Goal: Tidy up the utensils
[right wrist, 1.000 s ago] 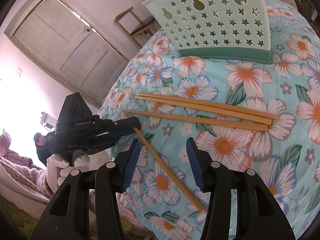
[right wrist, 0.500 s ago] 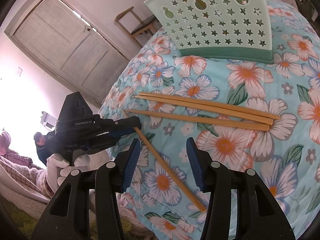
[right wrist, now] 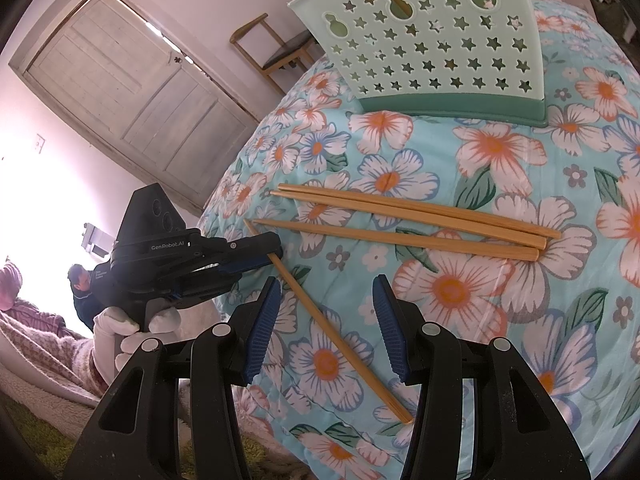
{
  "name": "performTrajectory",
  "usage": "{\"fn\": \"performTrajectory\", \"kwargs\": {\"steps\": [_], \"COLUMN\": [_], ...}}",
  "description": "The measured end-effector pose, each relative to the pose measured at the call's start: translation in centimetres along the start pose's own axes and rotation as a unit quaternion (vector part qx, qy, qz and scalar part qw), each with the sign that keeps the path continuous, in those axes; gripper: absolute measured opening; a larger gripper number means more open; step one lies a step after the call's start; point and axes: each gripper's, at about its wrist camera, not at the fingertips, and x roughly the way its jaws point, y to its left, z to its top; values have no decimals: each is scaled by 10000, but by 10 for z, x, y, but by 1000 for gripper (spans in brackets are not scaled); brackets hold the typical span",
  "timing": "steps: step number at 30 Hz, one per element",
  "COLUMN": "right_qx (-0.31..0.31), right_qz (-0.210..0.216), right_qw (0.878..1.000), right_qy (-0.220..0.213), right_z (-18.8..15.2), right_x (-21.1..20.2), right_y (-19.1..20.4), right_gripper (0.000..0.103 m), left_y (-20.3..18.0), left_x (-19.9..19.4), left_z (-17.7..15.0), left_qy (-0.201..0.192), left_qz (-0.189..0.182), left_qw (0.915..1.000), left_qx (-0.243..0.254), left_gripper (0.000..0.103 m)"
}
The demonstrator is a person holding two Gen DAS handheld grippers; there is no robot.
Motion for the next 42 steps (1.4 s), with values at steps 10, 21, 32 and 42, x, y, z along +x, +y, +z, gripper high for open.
{"fn": "performTrajectory", "kwargs": {"steps": [10, 21, 32, 42], "right_qx": [-4, -18, -30, -28], "right_qz": [2, 28, 52, 60], "right_qw": [10000, 10000, 10000, 10000], "right_qy": [-7, -33, -17, -53], "right_z": [0, 1, 2, 1], "right_x": [1, 0, 4, 2], "right_y": [1, 4, 3, 1], "right_gripper": [48, 48, 48, 48], "left_y": [0, 0, 0, -1], "left_x": [0, 1, 0, 0], "left_z": [0, 0, 0, 0], "left_qy": [8, 1, 1, 2], "left_qz": [4, -2, 5, 9], "left_qw": [10000, 10000, 10000, 10000], "left_qx": [-8, -4, -7, -10], "left_gripper": [14, 14, 14, 14]}}
